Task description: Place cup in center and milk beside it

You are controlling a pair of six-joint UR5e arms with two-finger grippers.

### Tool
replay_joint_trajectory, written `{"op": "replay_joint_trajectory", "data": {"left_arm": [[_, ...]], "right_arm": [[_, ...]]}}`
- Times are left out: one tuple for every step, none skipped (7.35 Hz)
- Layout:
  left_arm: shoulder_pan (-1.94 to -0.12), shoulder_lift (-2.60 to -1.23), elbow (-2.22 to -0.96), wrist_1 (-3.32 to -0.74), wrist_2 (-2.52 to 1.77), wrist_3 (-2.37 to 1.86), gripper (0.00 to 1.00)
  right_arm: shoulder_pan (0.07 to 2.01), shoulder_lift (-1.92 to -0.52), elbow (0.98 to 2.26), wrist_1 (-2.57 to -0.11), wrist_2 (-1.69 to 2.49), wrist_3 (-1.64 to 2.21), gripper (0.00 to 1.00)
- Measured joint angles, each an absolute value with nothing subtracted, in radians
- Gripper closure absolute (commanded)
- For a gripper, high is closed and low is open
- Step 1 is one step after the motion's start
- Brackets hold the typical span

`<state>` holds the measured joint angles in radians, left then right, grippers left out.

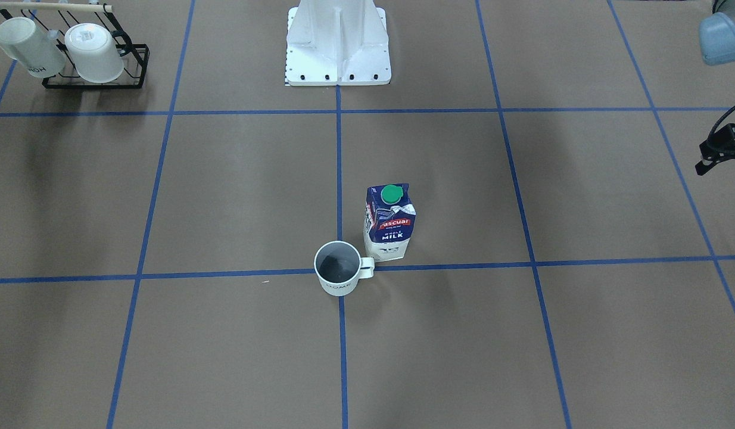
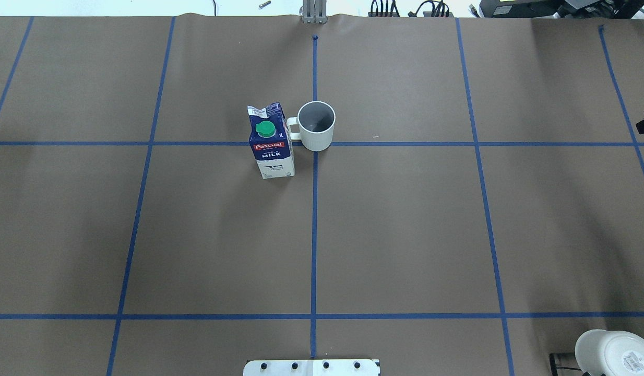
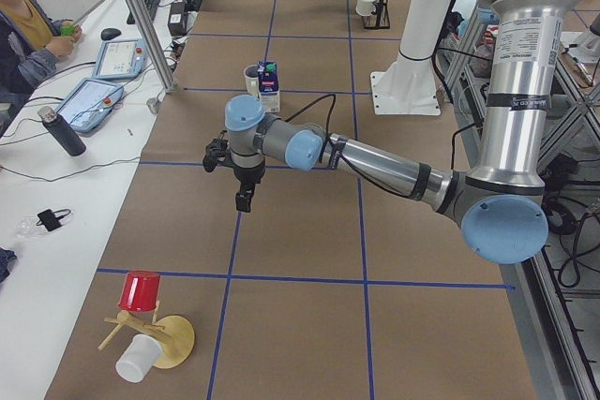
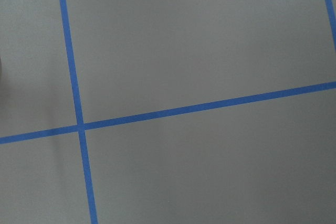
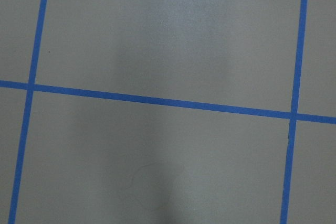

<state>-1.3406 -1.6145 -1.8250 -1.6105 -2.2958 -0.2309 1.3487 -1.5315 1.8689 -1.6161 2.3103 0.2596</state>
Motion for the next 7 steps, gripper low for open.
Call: {"op": "replay_joint_trajectory", "data": {"left_arm": [[-1.34, -1.593, -1.827, -1.617, -2.296, -0.231, 0.02], [-1.34, -1.574, -1.828, -1.625, -2.296, -0.23, 0.02], [-1.341, -1.561, -1.832, -1.629, -2.296, -0.23, 0.02], [-1.341, -1.549, -1.838, -1.633, -2.297, -0.23, 0.02], [-1.342, -1.533, -1.852, -1.64, -2.297, -0.231, 0.02], [-1.344, -1.511, -1.876, -1.645, -2.297, -0.232, 0.02], [-1.344, -1.489, -1.897, -1.648, -2.297, -0.232, 0.02]], "right_arm": [[1.349, -1.53, 1.869, -1.618, 2.31, 0.261, 0.0], [1.348, -1.53, 1.869, -1.618, 2.31, 0.262, 0.0], [1.348, -1.53, 1.869, -1.618, 2.31, 0.263, 0.0], [1.348, -1.53, 1.87, -1.618, 2.31, 0.266, 0.0], [1.348, -1.531, 1.87, -1.618, 2.31, 0.269, 0.0], [1.348, -1.531, 1.87, -1.618, 2.31, 0.27, 0.0], [1.348, -1.531, 1.87, -1.618, 2.31, 0.271, 0.0]]}}
